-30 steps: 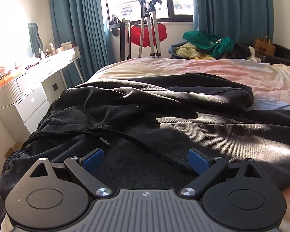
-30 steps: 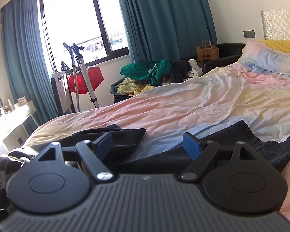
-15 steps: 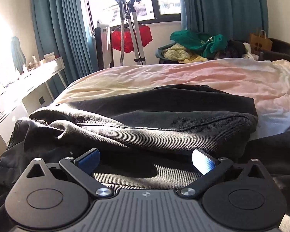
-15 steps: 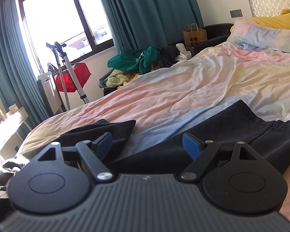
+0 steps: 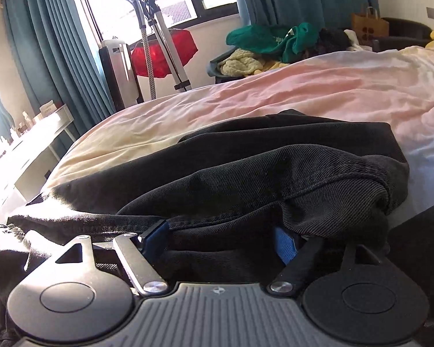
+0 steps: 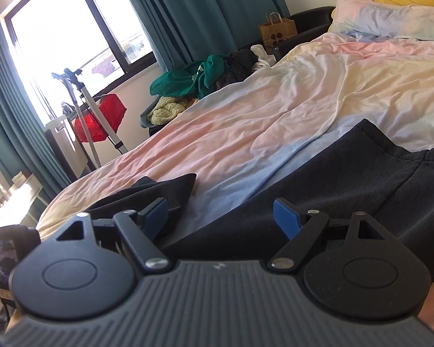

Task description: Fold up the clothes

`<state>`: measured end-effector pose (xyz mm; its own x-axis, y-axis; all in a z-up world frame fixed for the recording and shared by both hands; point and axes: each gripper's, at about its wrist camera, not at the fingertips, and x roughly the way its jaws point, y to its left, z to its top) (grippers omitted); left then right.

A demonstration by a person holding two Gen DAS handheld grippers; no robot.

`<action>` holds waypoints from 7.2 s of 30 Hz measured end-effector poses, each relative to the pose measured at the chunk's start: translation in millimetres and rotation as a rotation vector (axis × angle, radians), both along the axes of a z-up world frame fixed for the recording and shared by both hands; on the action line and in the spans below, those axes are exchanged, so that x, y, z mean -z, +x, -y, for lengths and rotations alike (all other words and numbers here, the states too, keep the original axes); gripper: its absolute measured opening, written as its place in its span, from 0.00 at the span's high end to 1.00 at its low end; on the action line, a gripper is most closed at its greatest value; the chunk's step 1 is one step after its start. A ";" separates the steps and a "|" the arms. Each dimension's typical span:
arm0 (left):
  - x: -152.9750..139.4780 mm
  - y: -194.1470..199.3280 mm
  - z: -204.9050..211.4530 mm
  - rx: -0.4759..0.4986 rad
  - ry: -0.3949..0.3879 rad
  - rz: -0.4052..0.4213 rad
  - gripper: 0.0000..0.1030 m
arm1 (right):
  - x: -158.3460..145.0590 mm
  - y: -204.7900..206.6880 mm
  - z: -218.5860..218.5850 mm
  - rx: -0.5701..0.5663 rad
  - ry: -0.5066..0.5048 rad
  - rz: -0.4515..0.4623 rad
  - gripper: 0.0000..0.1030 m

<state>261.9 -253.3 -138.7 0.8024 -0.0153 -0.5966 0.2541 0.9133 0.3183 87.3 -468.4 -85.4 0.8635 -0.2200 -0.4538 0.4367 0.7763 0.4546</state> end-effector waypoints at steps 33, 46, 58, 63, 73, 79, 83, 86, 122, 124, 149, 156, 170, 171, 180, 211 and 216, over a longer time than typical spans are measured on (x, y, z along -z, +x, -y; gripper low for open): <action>-52.9 -50.0 110.5 0.247 0.084 0.092 0.07 | 20.2 -20.7 56.3 0.207 0.276 0.019 0.20; 29.4 -1.5 148.5 0.253 0.242 -0.044 0.27 | 26.6 -17.1 60.9 0.226 0.250 0.003 0.20; -35.3 -28.8 120.3 0.297 0.116 0.035 0.95 | 19.6 -21.5 55.8 0.224 0.192 0.021 0.20; -88.7 -10.2 67.9 0.192 -0.075 0.115 0.95 | 20.1 -21.1 53.3 0.211 0.189 0.015 0.20; -80.9 78.6 -95.3 -0.332 -0.290 0.093 0.94 | 25.3 -8.6 43.6 0.164 0.172 -0.008 0.20; -47.9 82.1 -160.1 -0.414 -0.407 0.007 0.87 | 29.1 6.1 30.2 0.095 0.157 -0.027 0.20; -58.3 62.8 -176.3 -0.387 -0.454 -0.001 0.67 | 28.4 15.8 17.2 0.004 0.141 -0.031 0.20; -74.7 37.7 -178.0 -0.344 -0.441 0.008 0.38 | 26.1 20.7 6.8 -0.072 0.135 -0.025 0.20; -93.2 -203.2 -187.9 -0.092 -0.371 0.067 0.15 | -1.1 13.8 -54.7 -0.391 0.054 0.063 0.27; -93.0 -206.8 -186.3 -0.086 -0.348 0.077 0.14 | -4.9 22.9 -53.4 -0.386 0.079 0.063 0.27; -62.9 -157.1 -251.8 -0.227 -0.621 -0.002 0.08 | 43.5 254.4 -136.6 -0.536 0.480 -0.042 0.45; -51.9 -149.9 -271.2 -0.274 -0.694 -0.027 0.08 | 32.3 301.4 -170.8 -0.456 0.226 -0.132 0.57; -41.5 -155.2 -257.2 -0.216 -0.657 -0.036 0.08 | -80.0 236.6 -16.4 -0.068 -0.119 0.042 0.88; -40.9 -155.2 -255.2 -0.214 -0.651 -0.038 0.08 | -76.4 226.0 5.0 -0.036 -0.122 0.034 0.89; -27.9 -153.0 -230.4 -0.201 -0.523 -0.029 0.08 | 31.7 139.3 141.5 0.103 0.086 -0.066 0.92; -26.2 -155.2 -214.7 -0.228 -0.468 0.016 0.08 | 71.4 111.1 179.1 0.112 0.505 0.124 0.93; -29.6 -156.0 -216.9 -0.207 -0.492 0.016 0.08 | 13.6 105.4 179.5 0.142 0.280 0.257 0.93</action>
